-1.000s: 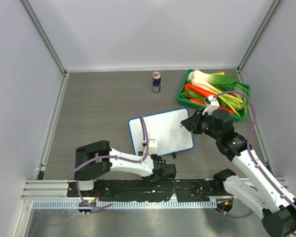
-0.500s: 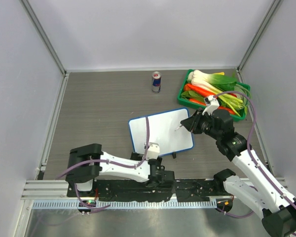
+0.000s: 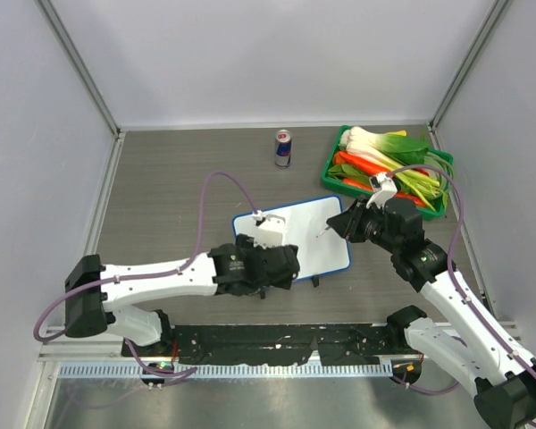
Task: Write a sentence on the whiteboard
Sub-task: Move the whiteboard to the center of the board.
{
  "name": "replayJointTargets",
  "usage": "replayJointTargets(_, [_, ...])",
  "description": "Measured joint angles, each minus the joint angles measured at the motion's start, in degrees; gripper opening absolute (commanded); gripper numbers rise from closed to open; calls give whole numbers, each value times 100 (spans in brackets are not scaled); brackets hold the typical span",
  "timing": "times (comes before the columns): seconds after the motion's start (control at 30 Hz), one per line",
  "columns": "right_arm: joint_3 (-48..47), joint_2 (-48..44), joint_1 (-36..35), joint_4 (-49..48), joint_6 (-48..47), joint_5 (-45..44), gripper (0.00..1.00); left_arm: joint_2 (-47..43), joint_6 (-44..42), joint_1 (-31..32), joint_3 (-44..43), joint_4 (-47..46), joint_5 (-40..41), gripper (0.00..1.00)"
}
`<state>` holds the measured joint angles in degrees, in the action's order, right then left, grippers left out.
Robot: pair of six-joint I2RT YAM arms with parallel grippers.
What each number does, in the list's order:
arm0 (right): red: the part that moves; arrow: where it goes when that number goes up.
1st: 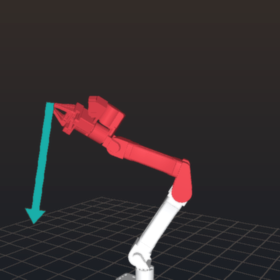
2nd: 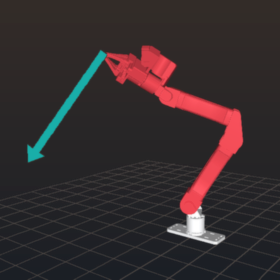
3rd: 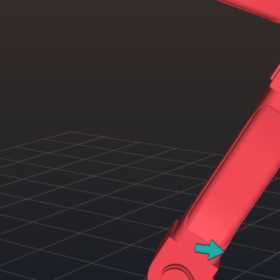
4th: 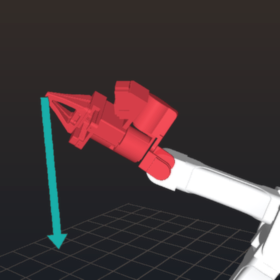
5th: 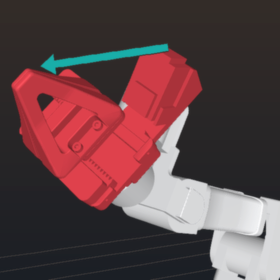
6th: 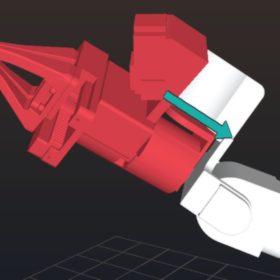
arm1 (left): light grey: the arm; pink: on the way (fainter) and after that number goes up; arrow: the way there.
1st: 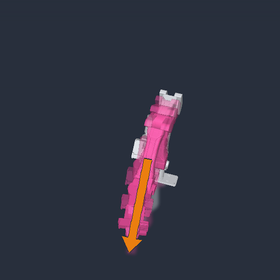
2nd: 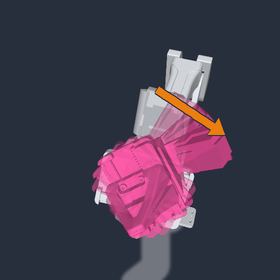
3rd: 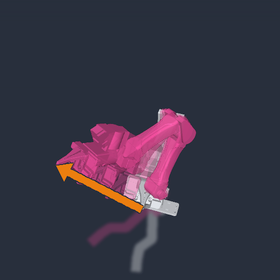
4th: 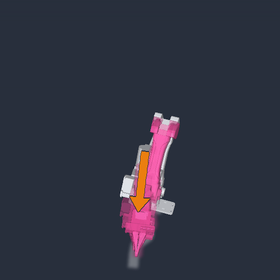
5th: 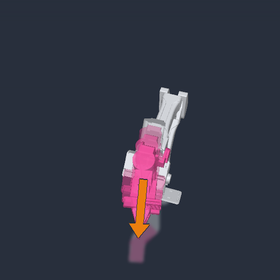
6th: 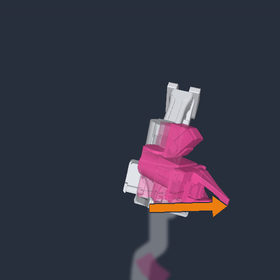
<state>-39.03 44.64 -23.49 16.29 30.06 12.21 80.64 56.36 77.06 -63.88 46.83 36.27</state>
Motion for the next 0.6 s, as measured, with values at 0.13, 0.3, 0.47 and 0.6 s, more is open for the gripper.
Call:
replayJointTargets(0.13, [0, 0, 0, 0, 0, 42, 1, -267, -601, -715, -2, -389, -570, 99])
replayJointTargets(0.3, [0, -2, 0, 0, 2, 76, 1, -898, -1088, -1589, 4, -780, -1338, 99])
replayJointTargets(0.47, [0, 0, 0, 0, 2, 109, 1, -1928, -1320, -2627, 358, -1174, -2129, 100])
replayJointTargets(0.6, [0, 2, 4, -7, 2, 144, 1, -2754, -1322, -3591, 1121, -1386, -2824, 100])
